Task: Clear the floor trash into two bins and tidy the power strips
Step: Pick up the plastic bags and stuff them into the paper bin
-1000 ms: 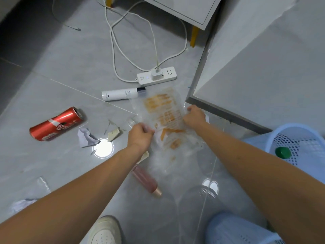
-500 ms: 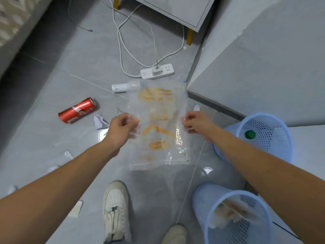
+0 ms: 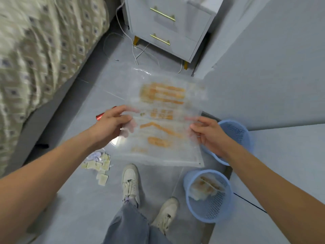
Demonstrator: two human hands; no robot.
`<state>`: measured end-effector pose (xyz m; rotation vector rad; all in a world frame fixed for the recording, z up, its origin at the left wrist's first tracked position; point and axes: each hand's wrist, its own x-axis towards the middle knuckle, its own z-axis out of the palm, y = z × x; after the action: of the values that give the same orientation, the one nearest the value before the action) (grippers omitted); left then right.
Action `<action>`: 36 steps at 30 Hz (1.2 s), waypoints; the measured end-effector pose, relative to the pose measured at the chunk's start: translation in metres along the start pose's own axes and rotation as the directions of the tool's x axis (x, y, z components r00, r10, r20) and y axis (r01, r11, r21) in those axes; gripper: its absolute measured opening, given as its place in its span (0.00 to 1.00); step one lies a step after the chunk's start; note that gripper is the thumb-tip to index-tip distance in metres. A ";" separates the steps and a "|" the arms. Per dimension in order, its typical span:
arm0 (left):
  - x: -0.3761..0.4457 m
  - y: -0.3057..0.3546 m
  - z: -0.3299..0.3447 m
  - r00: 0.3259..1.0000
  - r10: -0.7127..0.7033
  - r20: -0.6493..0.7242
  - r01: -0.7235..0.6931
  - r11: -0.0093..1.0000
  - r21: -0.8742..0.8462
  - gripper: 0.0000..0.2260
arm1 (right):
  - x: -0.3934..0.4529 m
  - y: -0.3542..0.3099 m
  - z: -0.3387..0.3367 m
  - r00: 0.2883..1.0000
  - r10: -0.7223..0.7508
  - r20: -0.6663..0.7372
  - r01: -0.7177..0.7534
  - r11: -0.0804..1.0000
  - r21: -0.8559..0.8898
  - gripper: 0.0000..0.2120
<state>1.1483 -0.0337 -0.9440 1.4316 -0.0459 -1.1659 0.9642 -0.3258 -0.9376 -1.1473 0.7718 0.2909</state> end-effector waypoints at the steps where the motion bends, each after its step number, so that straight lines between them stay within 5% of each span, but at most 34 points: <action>1: -0.006 0.004 0.006 1.000 0.010 -0.016 -0.011 0.999 -0.045 0.12 | -0.008 -0.004 0.002 1.000 -0.005 -0.015 0.006 0.999 0.044 0.13; 4: -0.017 0.010 0.020 0.997 0.023 -0.078 -0.027 0.998 -0.062 0.13 | -0.027 -0.013 0.005 1.000 -0.002 -0.008 0.003 0.994 0.108 0.19; 7: -0.023 0.014 0.022 1.000 -0.012 0.007 0.013 0.983 -0.182 0.18 | -0.041 -0.020 -0.001 0.999 -0.011 0.046 0.004 0.988 0.154 0.15; 10: -0.025 0.021 0.027 0.995 0.000 0.103 0.005 0.999 -0.045 0.13 | -0.048 -0.024 -0.003 0.995 -0.102 0.022 0.104 0.981 -0.164 0.04; 12: -0.022 0.026 0.032 0.996 0.056 0.065 -0.068 0.976 0.208 0.08 | -0.049 -0.027 -0.003 0.989 -0.129 0.075 0.148 0.912 -0.383 0.11; 15: -0.016 0.036 0.045 0.987 0.114 0.110 -0.144 0.937 0.320 0.15 | -0.050 -0.036 0.008 0.975 -0.047 0.217 0.158 0.832 -0.531 0.20; 17: -0.013 0.045 0.058 0.982 0.127 0.139 -0.164 0.940 0.299 0.20 | -0.049 -0.039 0.021 0.963 -0.053 0.264 0.201 0.796 -0.571 0.15; 22: -0.005 0.064 0.066 0.986 0.127 0.110 -0.159 0.918 0.363 0.19 | -0.049 -0.028 0.029 0.984 -0.070 0.166 0.137 0.891 -0.434 0.04; 28: -0.022 0.028 0.047 0.991 -0.127 0.038 0.114 0.962 0.248 0.22 | -0.048 -0.006 0.017 0.998 -0.029 -0.056 0.021 0.989 -0.144 0.07; 31: -0.030 0.006 0.065 0.995 -0.085 0.050 0.069 0.963 0.260 0.12 | -0.048 0.002 0.021 0.997 -0.044 -0.063 0.037 0.994 -0.099 0.08; 36: -0.038 0.003 0.075 0.998 -0.015 0.062 0.002 0.979 0.206 0.13 | -0.056 0.012 0.016 0.998 -0.055 0.001 0.055 0.990 -0.132 0.10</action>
<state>1.0831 -0.0644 -0.9010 1.5766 -0.2095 -1.2417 0.9241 -0.2971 -0.9047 -1.2921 0.7305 0.2982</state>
